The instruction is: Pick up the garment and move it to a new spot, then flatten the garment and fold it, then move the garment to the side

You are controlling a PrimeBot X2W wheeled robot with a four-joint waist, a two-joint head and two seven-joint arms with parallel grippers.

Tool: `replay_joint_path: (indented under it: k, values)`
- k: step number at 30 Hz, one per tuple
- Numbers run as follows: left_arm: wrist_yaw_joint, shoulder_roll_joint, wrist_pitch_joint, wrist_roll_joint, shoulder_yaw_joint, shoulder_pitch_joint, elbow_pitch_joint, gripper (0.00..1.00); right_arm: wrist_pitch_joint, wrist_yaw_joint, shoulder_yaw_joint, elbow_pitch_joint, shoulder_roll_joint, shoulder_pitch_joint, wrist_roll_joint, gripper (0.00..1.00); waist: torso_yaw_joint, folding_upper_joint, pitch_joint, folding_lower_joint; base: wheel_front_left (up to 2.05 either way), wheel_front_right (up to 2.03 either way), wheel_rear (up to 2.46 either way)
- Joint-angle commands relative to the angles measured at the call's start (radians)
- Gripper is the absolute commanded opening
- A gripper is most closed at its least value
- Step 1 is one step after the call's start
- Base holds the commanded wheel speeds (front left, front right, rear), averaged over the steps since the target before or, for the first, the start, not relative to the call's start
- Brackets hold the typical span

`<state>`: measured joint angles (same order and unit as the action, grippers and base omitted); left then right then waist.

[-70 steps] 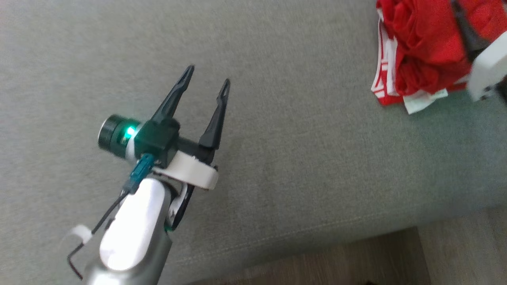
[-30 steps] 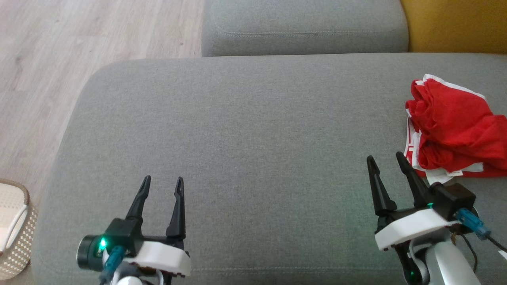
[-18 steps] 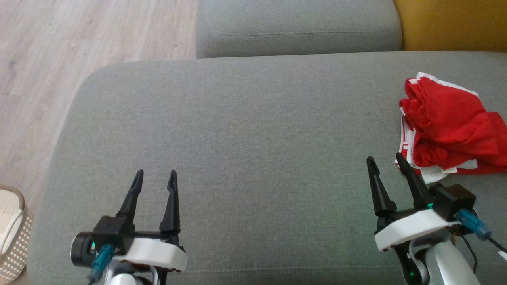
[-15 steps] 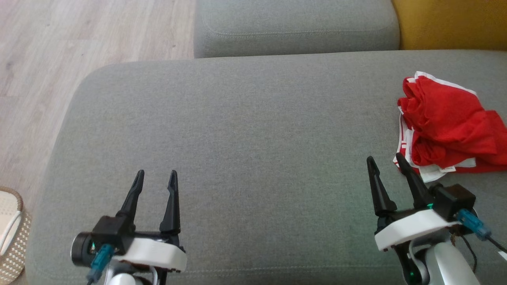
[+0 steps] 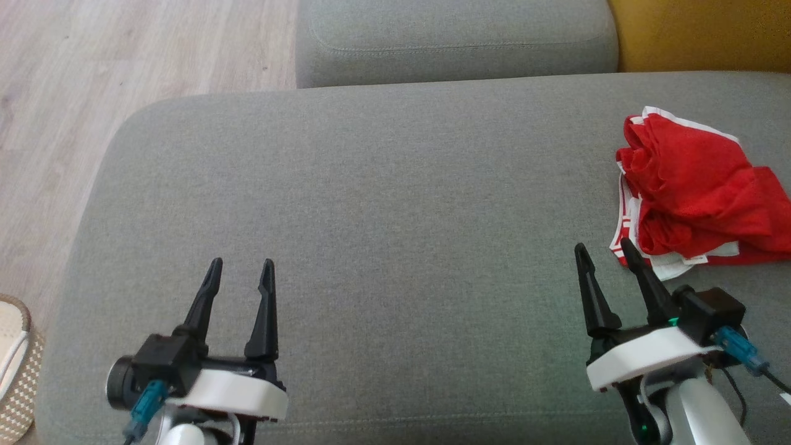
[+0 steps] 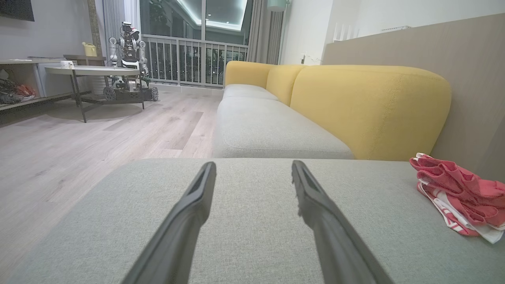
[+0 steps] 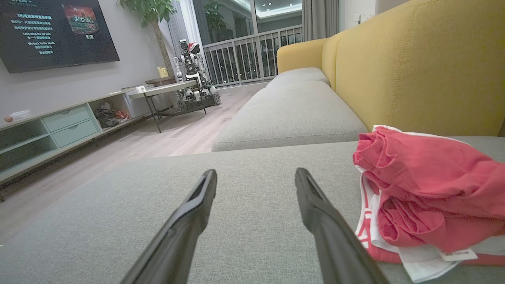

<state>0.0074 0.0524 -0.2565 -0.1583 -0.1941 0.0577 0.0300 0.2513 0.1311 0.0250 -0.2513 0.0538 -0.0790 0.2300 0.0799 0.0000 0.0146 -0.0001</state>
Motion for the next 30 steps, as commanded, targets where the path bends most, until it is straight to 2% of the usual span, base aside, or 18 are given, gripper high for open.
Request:
replay_joint_path:
  k: [1, 6, 7, 12, 30]
  values:
    - [-0.003, -0.002, -0.005, 0.006, 0.034, -0.035, -0.041, 1.00, 0.010, 0.000, 0.018, 0.039, -0.004, -0.022, 0.002, 1.00, 0.001, 0.0000, -0.001, 0.0001, 0.00, 0.00, 0.00]
    - [-0.012, -0.002, -0.005, -0.028, 0.036, -0.031, -0.033, 1.00, 0.010, 0.000, 0.017, 0.036, -0.004, -0.021, 0.001, 1.00, 0.004, 0.0000, -0.001, 0.0001, 0.00, 0.00, 0.00]
    - [-0.008, 0.000, 0.000, -0.032, 0.002, 0.000, 0.000, 0.00, 0.000, 0.000, -0.002, 0.000, 0.000, 0.002, 0.000, 0.00, 0.004, 0.0000, -0.001, 0.0001, 0.00, 0.00, 0.00]
    - [-0.007, 0.000, 0.001, -0.033, -0.001, 0.029, 0.067, 0.00, -0.002, 0.000, 0.004, -0.063, 0.000, 0.033, 0.001, 0.00, 0.004, 0.0000, -0.001, 0.0001, 0.00, 0.00, 0.00]
    - [-0.027, 0.013, 0.042, -0.264, 0.027, 0.001, 0.089, 0.00, -0.057, 0.000, -0.018, -0.052, -0.001, 0.024, 0.210, 0.00, -0.009, 0.0000, -0.003, 0.0001, 0.00, 0.00, 0.00]
